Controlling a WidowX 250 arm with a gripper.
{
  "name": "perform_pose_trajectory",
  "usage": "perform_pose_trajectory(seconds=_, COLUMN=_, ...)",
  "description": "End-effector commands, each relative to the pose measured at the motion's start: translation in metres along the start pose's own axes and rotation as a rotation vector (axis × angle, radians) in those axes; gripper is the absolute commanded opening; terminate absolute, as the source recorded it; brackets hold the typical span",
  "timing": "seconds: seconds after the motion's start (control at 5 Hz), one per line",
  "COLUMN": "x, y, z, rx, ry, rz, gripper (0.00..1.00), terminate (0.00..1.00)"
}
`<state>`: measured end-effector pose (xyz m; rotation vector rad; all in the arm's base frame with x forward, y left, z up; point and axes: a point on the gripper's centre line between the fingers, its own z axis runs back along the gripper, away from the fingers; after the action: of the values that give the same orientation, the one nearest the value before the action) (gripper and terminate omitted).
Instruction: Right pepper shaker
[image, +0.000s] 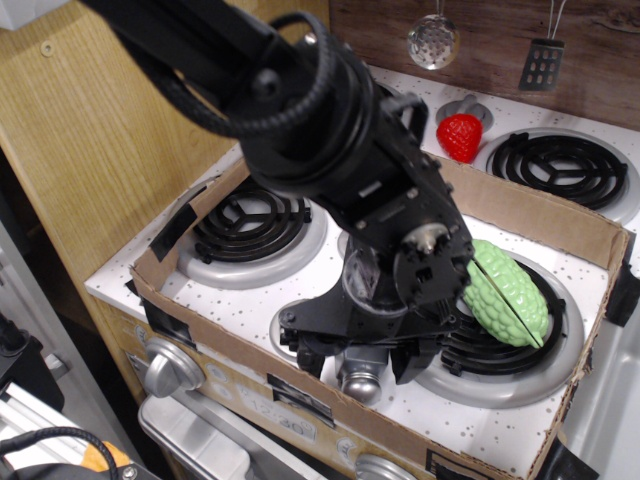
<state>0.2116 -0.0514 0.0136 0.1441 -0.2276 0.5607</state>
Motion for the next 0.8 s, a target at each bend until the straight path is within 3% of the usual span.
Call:
perform_pose_trajectory(seconds=0.0, x=0.008, y=-0.007, z=-0.004, rx=-0.038, ry=-0.033, rz=-0.009, gripper=1.00, terminate=0.00)
perform_pose_trajectory(seconds=0.2, x=0.010, y=-0.008, z=-0.009, rx=-0.046, ry=-0.020, rz=-0.020, gripper=1.00, terminate=0.00)
perform_pose_trajectory(seconds=0.4, x=0.012, y=-0.009, z=-0.007, rx=-0.041, ry=-0.010, rz=-0.023, gripper=0.00, terminate=0.00)
perform_pose_trajectory(seconds=0.6, x=0.023, y=-0.008, z=0.004, rx=-0.030, ry=0.025, rz=-0.049, gripper=0.00, terminate=0.00)
